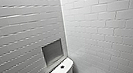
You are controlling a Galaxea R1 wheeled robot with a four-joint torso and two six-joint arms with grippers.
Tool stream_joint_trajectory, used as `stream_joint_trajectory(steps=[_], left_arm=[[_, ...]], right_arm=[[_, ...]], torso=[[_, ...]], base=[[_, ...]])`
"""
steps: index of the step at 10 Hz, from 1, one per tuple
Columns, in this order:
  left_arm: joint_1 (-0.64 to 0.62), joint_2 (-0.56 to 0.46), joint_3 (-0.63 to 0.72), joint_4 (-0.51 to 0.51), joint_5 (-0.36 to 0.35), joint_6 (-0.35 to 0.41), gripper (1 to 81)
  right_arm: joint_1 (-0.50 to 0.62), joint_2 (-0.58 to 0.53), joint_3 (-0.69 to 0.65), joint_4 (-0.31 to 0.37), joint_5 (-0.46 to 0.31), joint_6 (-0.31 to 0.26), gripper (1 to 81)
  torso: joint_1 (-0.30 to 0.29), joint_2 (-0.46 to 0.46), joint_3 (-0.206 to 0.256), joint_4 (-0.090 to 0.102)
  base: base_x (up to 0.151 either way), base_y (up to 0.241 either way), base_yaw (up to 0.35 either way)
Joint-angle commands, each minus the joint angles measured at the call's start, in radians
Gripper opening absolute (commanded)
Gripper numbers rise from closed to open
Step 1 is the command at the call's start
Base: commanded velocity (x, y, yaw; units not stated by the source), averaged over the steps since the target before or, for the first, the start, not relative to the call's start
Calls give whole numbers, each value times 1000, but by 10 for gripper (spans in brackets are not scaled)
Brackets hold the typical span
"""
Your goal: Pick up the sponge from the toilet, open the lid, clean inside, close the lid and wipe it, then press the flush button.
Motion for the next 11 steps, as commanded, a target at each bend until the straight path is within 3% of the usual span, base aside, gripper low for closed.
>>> stream_joint_trajectory(steps=[1, 2, 3, 5, 6, 7, 8, 9, 11], left_arm=[[-56, 2, -6, 4, 59, 6, 811], [-56, 6, -9, 4, 59, 6, 811], [-56, 6, -9, 2, 59, 6, 811], [-57, 8, -12, -1, 56, 4, 811], [-62, 11, -20, -2, 46, 4, 811], [-62, 16, -35, -4, 21, 0, 811], [-61, 25, -63, -5, -15, -2, 811], [-62, 38, -83, -4, -16, -2, 811], [-62, 52, -100, -5, -16, -3, 811]], right_arm=[[43, 5, -10, 17, -79, 27, 10], [57, -6, -17, -61, -116, 29, 10], [64, -18, -25, -175, -175, 70, 10], [51, -5, -77, -434, -159, 336, 10], [34, 28, -105, -563, -76, 466, 10], [6, 69, -149, -711, 44, 643, 10], [0, 103, -213, -950, 80, 858, 10], [-2, 108, -231, -1077, 88, 998, 10], [17, 104, -185, -1100, 75, 1038, 10]], torso=[[0, 0, 0, 0], [0, 0, 0, 0], [0, 0, 0, 0], [0, 0, 1, 0], [0, 0, 1, 0], [0, 0, 1, 0], [0, 0, 1, 0], [0, 0, 1, 0], [0, 0, 1, 0]], base=[[0, 0, 0], [0, 0, 0], [0, 0, 0], [0, 0, 0], [0, 0, 0], [0, 0, 0], [0, 0, 0], [0, 0, 0], [0, 0, 0]])
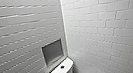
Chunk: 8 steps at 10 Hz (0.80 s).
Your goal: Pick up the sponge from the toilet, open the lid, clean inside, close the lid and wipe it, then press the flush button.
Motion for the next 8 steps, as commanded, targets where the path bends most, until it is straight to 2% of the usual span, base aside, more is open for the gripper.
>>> stream_joint_trajectory(steps=[1, 3, 5, 8], left_arm=[[-62, 14, -1, -7, 42, -1, 811], [-70, 14, -1, -10, 42, -2, 811], [-70, 14, -1, -10, 43, -11, 811], [-70, 7, -1, -10, 43, -27, 811]], right_arm=[[56, 17, 2, -157, 9, 101, 10], [61, 15, 0, -157, -3, 104, 10], [59, 20, 7, -168, -51, 101, 10], [59, 25, 16, -166, -52, 101, 10]], torso=[[0, 0, 0, 0], [0, 0, 0, 0], [0, 0, 0, 0], [0, 0, 0, 0]], base=[[0, 0, 0], [0, 0, 0], [0, 0, 0], [0, 0, 0]])
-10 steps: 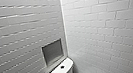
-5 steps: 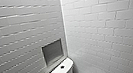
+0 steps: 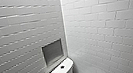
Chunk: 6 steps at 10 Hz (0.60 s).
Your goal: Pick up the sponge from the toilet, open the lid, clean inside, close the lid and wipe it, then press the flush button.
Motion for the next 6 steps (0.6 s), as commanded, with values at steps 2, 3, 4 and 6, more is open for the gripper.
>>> stream_joint_trajectory(steps=[2, 3, 4, 6], left_arm=[[-61, -1, 3, -6, 50, -1, 811], [-61, 1, 3, -6, 50, -1, 811], [-61, 1, 3, -6, 50, -1, 811], [-61, 1, 3, -6, 50, -1, 811]], right_arm=[[47, 2, 6, -8, -59, -2, 10], [45, 1, 6, -10, -59, -2, 10], [45, -1, 6, -8, -59, -2, 10], [45, -1, 6, -8, -59, -2, 10]], torso=[[0, 0, 0, 0], [0, 0, 0, 0], [0, 0, 0, 0], [0, 0, 0, 0]], base=[[0, 0, 0], [0, 0, 0], [0, 0, 0], [0, 0, 0]])
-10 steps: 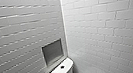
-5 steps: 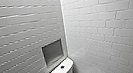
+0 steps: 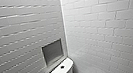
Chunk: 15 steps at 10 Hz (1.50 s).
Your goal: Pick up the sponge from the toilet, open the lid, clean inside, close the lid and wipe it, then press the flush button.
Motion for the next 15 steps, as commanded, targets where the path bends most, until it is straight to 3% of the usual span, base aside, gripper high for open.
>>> stream_joint_trajectory(steps=[1, 12, 15], left_arm=[[-63, 2, 3, -6, 50, 0, 811], [-61, 1, 3, -6, 50, 0, 811], [-61, -4, 6, -6, 56, 0, 811]], right_arm=[[46, -4, 1, -8, -58, -1, 10], [49, -4, -4, 3, -58, 8, 10], [48, -13, -4, -2, -86, 0, 10]], torso=[[0, 0, 0, 0], [-2, 0, 0, 0], [-1, 0, 0, 0]], base=[[62, 0, 0], [75, 0, 0], [0, 0, 0]])
